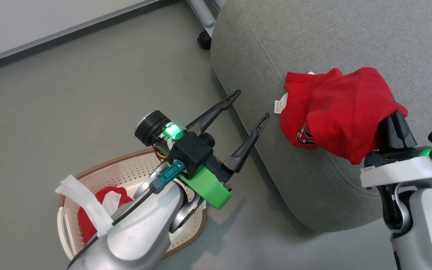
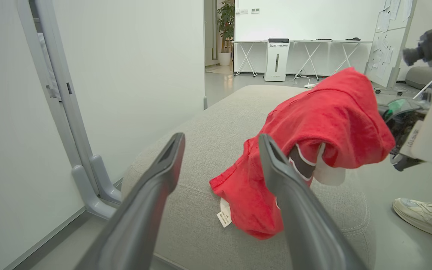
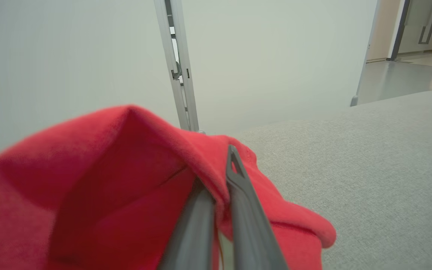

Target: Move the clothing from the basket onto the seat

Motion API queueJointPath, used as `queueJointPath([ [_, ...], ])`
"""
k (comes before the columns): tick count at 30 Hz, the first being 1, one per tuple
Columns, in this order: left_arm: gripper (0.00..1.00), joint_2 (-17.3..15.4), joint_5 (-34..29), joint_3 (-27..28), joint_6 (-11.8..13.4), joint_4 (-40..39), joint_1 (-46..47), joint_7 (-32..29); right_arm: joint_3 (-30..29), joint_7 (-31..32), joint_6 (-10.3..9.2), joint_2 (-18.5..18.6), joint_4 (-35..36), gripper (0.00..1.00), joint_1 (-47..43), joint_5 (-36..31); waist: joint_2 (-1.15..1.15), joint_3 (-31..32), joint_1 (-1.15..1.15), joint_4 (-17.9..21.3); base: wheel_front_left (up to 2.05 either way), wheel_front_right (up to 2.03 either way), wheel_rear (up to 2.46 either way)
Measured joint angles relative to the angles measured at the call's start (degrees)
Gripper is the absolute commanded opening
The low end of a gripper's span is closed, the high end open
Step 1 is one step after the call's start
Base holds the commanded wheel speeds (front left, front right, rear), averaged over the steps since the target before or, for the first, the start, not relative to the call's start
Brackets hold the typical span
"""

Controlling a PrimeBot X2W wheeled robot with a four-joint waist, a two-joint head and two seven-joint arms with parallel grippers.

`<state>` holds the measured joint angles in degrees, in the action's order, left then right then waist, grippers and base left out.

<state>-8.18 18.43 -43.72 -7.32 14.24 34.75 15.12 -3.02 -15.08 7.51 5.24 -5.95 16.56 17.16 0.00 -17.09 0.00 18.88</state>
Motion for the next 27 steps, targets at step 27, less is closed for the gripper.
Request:
queueJointPath([
  [27, 1.00, -1.5, -2.3, 0.0, 0.0, -0.7, 2.4, 0.0, -8.7, 0.0, 0.00, 3.5, 0.9, 0.00, 16.4, 0.0, 0.00, -6.8, 0.00, 1.3, 0.00, 0.00, 0.00],
])
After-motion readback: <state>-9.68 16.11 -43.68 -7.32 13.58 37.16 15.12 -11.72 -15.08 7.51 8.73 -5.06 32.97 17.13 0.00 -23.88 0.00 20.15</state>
